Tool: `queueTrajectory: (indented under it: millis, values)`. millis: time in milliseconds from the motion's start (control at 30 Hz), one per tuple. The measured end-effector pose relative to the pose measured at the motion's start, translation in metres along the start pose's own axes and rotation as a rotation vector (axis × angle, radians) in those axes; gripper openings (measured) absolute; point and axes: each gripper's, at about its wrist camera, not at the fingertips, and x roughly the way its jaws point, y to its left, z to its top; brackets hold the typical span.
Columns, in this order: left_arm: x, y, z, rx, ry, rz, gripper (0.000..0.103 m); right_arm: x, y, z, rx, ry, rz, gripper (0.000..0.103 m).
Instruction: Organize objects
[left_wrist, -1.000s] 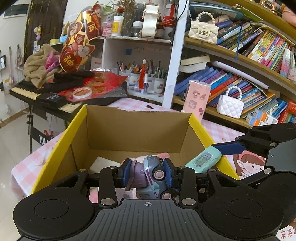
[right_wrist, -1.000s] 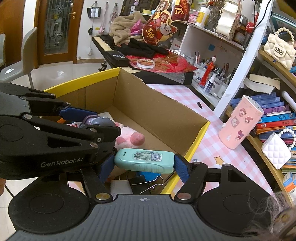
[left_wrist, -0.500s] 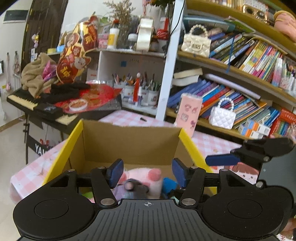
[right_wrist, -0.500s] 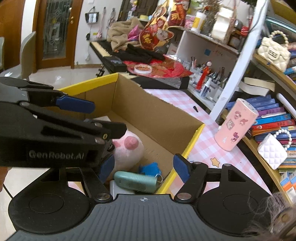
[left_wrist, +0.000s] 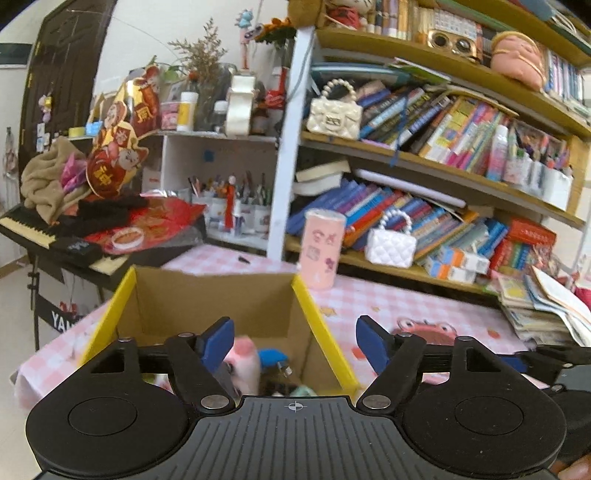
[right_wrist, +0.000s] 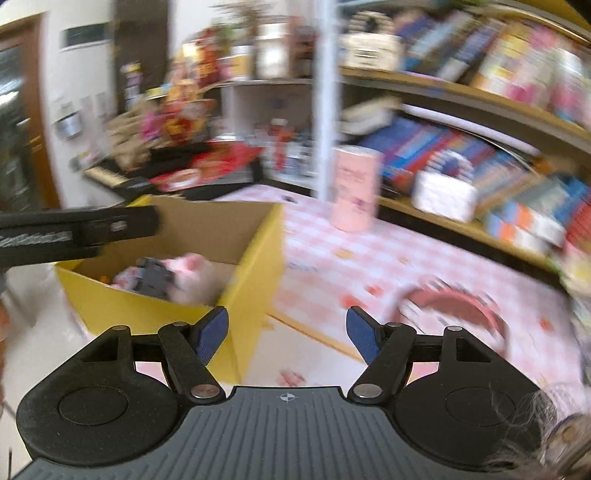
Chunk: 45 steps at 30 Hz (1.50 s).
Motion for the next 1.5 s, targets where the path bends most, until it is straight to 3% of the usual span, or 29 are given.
queueTrajectory:
  millis: [233,533,700,1033,1500]
  values:
    - [-0.026,-0.024,-0.035,0.033,0.069,-0.023,0.084,-0.042,-0.018,-0.044,0.199,0.047,-0.229,0.069]
    - [-0.057,-0.041,-0.071,0.056,0.150,-0.072,0.090,-0.093,0.001,-0.089,0.301,0.015,-0.366,0.072]
    - [-0.072,-0.047,-0.081,0.118,0.136,-0.088,0.094,-0.107,0.020,-0.107,0.308,0.005,-0.413,0.074]
    - [-0.083,-0.040,-0.092,0.139,0.144,-0.070,0.096,-0.117,0.038,-0.127,0.347,0.029,-0.462,0.076]
    - [-0.092,-0.030,-0.100,0.102,0.161,-0.043,0.099,-0.121,0.057,-0.134,0.324,0.049,-0.494,0.086]
